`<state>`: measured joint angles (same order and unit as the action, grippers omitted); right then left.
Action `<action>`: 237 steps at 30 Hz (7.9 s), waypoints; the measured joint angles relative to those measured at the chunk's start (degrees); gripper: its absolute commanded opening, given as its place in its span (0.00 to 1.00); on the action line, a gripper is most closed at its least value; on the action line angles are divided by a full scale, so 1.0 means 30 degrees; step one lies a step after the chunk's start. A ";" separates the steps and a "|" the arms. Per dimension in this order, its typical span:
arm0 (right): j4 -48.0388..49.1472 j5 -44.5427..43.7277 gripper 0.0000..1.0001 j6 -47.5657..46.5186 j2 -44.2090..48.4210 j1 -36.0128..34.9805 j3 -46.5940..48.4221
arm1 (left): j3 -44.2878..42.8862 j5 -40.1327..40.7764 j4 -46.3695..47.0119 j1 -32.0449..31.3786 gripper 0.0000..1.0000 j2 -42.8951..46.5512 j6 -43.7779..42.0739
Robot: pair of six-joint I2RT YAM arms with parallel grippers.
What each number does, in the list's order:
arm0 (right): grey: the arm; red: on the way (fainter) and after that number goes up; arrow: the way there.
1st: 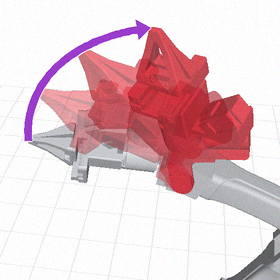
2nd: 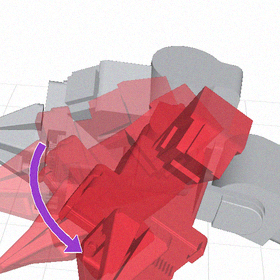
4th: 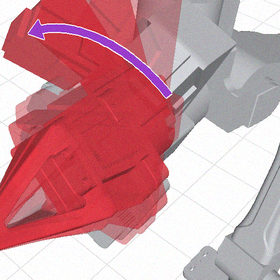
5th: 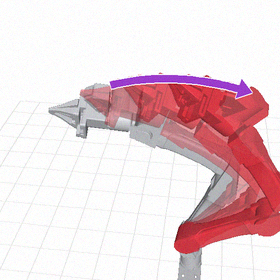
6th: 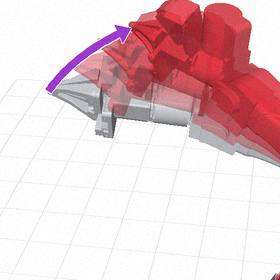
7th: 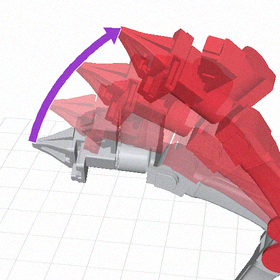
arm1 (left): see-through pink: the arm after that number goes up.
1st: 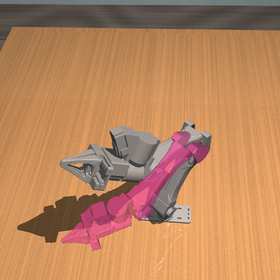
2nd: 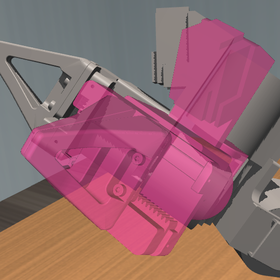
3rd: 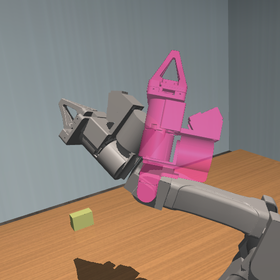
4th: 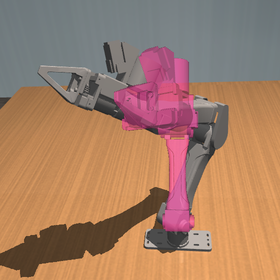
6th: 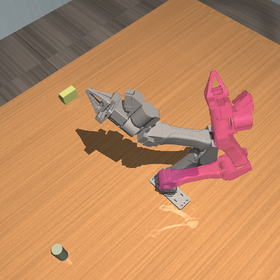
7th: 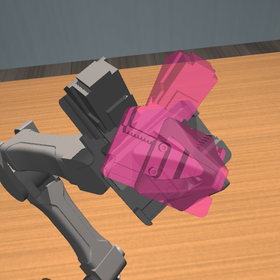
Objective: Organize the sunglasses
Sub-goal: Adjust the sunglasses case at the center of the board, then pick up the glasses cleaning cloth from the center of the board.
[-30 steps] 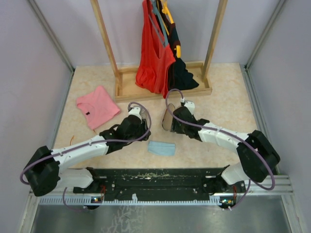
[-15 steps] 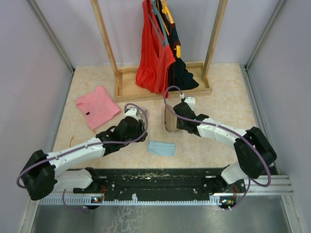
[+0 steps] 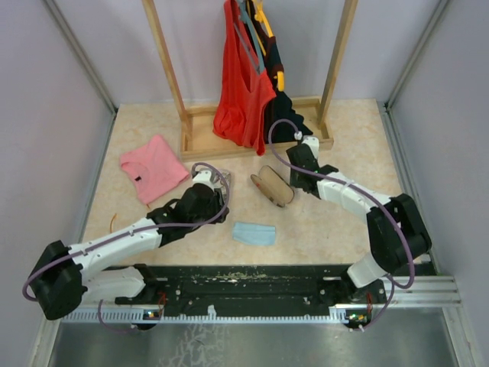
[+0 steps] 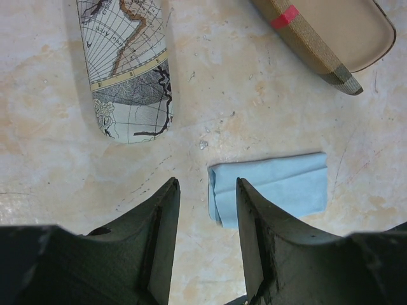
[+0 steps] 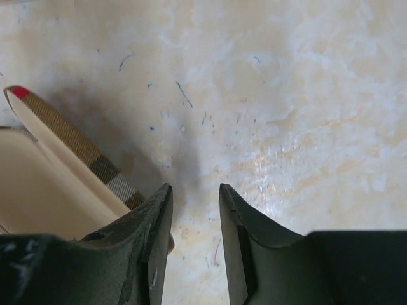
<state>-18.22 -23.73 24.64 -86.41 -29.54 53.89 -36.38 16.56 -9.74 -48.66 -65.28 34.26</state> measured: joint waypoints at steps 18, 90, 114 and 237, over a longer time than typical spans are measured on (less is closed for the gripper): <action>0.0648 0.4095 0.64 0.2222 0.3818 0.1013 -0.2499 | -0.0007 -0.0131 -0.0226 0.0605 0.48 0.0073 -0.0240; 0.3774 0.9369 0.23 -0.8648 -0.1537 0.1013 -0.1071 | 0.0182 -0.0612 -0.0233 0.1144 0.47 0.0933 -0.0321; 0.3723 0.6215 0.47 -0.2557 0.7198 0.1013 -0.4255 | 0.0182 -0.1399 0.0182 0.1144 0.51 -0.0226 -0.0539; 0.1581 0.3650 0.41 0.6863 0.6368 -0.5916 -0.8633 | -0.1625 0.1137 0.1727 -0.3708 0.20 -0.7912 -0.1311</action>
<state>-13.47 -12.78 45.23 -67.31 -47.29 27.99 -41.25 19.97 -4.56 -59.79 -89.01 30.33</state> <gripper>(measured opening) 0.414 0.252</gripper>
